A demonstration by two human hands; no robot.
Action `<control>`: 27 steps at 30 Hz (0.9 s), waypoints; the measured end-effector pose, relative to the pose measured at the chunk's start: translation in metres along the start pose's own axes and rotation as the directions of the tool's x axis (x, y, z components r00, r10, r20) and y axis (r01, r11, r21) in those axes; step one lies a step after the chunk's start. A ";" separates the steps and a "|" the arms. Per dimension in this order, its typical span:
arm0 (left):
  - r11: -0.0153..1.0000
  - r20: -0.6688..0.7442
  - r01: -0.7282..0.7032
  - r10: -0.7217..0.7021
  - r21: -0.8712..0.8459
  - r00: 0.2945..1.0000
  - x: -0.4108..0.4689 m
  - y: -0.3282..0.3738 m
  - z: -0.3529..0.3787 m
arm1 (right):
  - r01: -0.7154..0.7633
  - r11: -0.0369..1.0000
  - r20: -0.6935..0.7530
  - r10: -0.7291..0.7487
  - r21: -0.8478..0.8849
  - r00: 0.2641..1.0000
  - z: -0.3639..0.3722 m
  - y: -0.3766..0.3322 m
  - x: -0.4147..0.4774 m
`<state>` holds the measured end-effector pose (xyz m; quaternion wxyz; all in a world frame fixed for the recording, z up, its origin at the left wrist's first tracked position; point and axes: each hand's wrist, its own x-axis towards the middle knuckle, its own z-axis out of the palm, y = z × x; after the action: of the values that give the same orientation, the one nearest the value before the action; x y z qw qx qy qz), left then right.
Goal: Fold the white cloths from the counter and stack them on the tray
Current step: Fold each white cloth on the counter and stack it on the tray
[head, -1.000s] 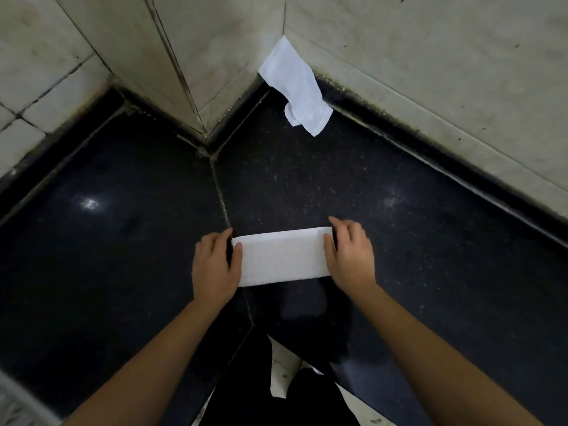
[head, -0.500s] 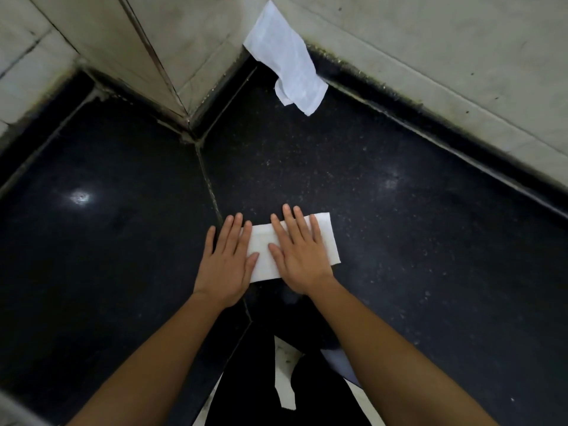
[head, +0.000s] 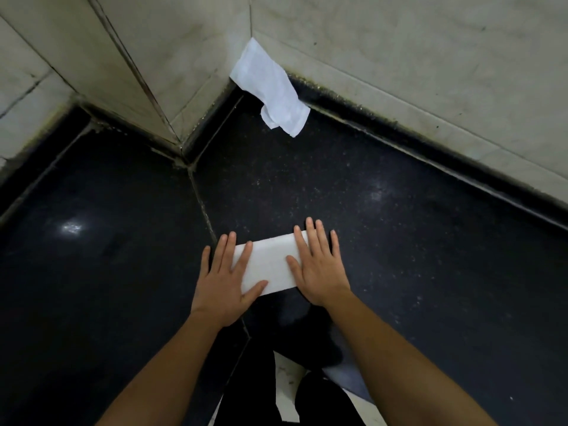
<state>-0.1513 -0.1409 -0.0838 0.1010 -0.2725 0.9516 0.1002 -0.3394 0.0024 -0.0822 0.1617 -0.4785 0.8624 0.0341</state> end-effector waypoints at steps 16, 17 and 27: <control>0.999 -0.010 0.035 -0.035 -0.008 0.999 -0.012 0.000 0.006 | 0.015 0.999 0.132 -0.010 -0.031 0.991 -0.008 0.004 -0.026; 0.999 0.004 0.036 -0.036 -0.003 0.999 -0.013 0.000 0.005 | 0.009 1.000 0.125 -0.009 0.005 0.992 -0.010 0.003 -0.030; 0.965 -0.106 -0.200 0.184 -0.170 0.977 0.061 0.033 -0.061 | -0.568 0.573 0.201 0.577 0.591 0.792 -0.040 0.016 -0.066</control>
<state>-0.2277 -0.1587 -0.0360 0.0233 -0.1911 0.9642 0.1825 -0.3308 0.0561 -0.0251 0.2847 -0.0930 0.9316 -0.2058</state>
